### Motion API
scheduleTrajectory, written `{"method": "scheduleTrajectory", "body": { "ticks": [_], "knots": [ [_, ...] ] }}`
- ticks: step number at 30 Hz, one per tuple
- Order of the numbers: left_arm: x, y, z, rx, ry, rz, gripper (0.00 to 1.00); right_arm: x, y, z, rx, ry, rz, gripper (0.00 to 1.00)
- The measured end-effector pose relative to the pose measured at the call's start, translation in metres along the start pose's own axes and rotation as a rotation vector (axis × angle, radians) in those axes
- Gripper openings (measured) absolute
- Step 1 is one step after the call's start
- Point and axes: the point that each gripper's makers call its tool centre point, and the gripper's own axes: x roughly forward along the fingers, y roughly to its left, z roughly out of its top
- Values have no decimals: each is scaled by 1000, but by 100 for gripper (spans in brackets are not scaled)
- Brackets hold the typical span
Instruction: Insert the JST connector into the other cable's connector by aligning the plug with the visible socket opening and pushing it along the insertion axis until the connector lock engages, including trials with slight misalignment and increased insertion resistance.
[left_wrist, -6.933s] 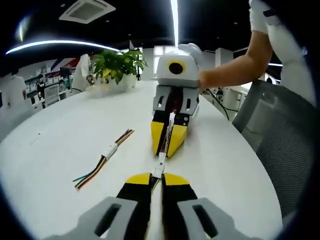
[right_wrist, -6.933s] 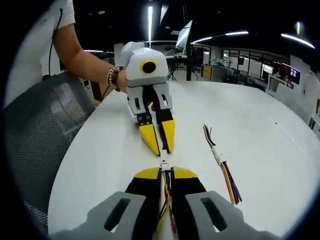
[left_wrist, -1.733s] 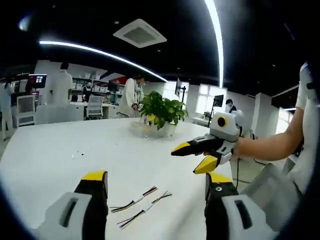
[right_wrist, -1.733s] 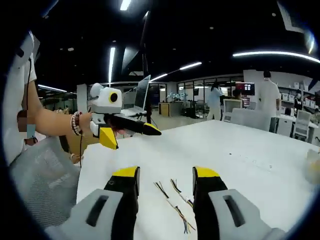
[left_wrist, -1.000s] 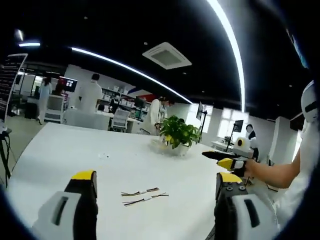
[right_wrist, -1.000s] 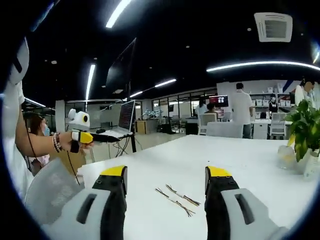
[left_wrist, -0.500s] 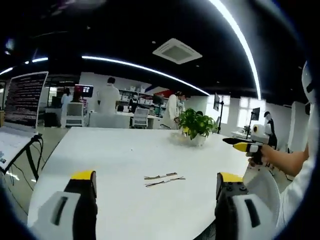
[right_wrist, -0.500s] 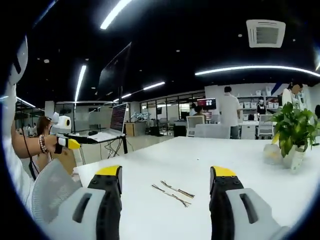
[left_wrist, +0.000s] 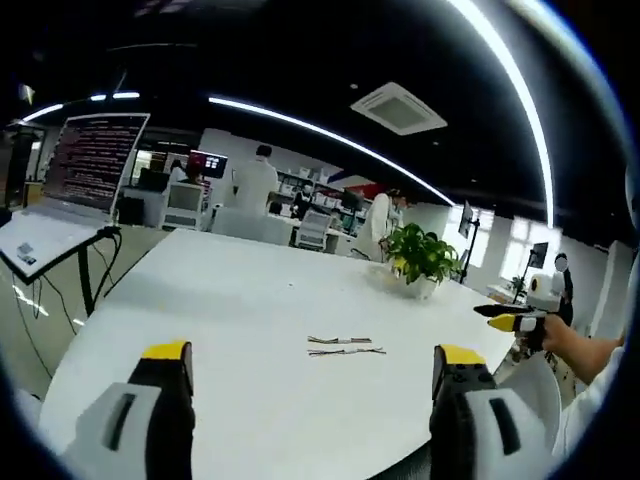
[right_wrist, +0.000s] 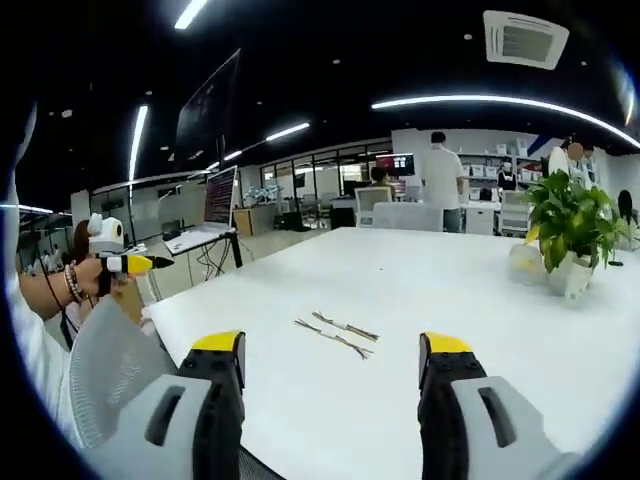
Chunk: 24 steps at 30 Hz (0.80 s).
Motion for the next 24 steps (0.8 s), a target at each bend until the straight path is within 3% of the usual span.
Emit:
{"method": "scheduleTrajectory", "body": {
  "ticks": [6, 11, 24],
  "knots": [
    [5, -5, -3, -21, -3, -19, 99, -5, -7, -7, 17, 19, -25, 71],
    [10, -5, -13, -2, 50, -18, 99, -6, -10, -9, 15, 32, -31, 70],
    [19, 1, -24, -27, 93, -18, 99, -8, -26, -17, 58, 37, -59, 68]
  ]
}}
